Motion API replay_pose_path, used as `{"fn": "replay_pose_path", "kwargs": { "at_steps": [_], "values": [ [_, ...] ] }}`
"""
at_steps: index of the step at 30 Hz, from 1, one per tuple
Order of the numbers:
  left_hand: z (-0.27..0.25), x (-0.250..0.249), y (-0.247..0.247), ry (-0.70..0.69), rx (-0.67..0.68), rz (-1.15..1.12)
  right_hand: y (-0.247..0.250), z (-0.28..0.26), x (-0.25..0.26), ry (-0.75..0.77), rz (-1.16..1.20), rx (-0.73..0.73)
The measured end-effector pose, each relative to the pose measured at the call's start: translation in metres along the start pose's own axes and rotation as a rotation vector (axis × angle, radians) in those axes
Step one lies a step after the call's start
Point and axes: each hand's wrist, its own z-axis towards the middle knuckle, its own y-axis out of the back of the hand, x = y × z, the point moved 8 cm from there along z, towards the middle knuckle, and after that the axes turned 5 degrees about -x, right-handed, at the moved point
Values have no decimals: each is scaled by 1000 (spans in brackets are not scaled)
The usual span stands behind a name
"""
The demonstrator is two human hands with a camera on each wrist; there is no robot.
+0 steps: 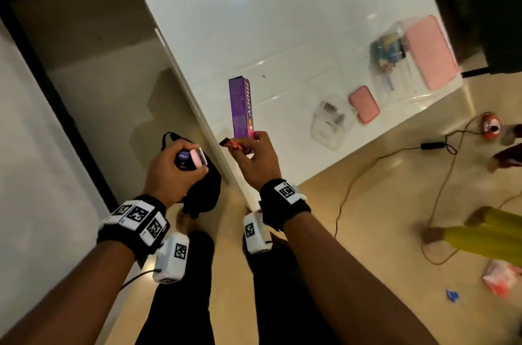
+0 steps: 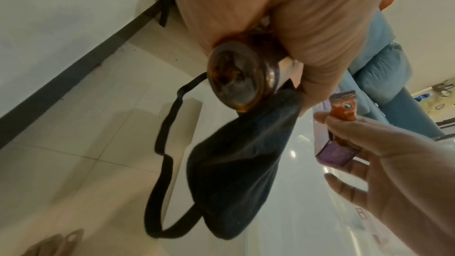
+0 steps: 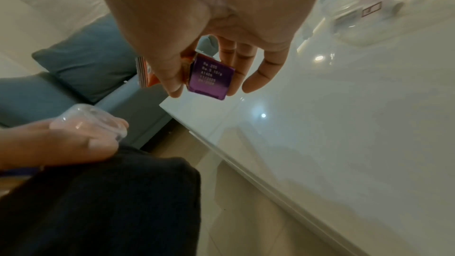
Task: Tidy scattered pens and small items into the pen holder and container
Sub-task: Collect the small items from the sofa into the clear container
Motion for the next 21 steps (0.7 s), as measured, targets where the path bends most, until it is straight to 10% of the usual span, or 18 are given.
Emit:
{"fn": "replay_pose_path", "kwargs": {
  "at_steps": [21],
  "values": [
    [-16,-124,-193,-20,189,125,282,-74,-236,-142,83,-412]
  ]
}}
